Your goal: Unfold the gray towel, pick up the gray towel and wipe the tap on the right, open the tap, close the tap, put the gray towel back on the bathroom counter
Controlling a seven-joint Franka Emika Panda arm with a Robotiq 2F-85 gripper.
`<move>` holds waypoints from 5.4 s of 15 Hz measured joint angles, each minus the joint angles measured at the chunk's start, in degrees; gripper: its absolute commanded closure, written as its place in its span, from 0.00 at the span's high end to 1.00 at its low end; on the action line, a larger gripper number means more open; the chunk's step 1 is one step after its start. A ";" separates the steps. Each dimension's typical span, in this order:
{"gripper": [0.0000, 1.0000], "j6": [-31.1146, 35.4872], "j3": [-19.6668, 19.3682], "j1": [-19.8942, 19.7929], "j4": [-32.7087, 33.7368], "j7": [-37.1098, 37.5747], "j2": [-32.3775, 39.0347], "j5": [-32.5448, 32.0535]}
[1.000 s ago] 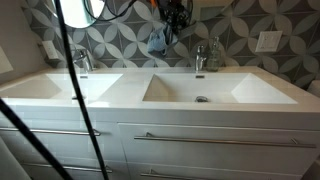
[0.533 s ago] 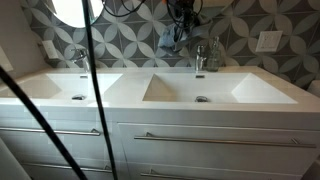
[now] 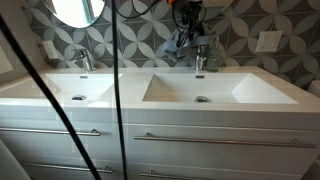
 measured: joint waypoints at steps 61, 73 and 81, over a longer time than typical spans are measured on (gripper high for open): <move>0.05 -20.71 -6.20 3.99 23.76 26.62 14.89 -23.48; 0.05 -7.19 -2.74 3.22 23.76 23.43 18.06 -19.85; 0.05 -9.18 -4.18 4.16 24.39 24.69 18.20 -21.44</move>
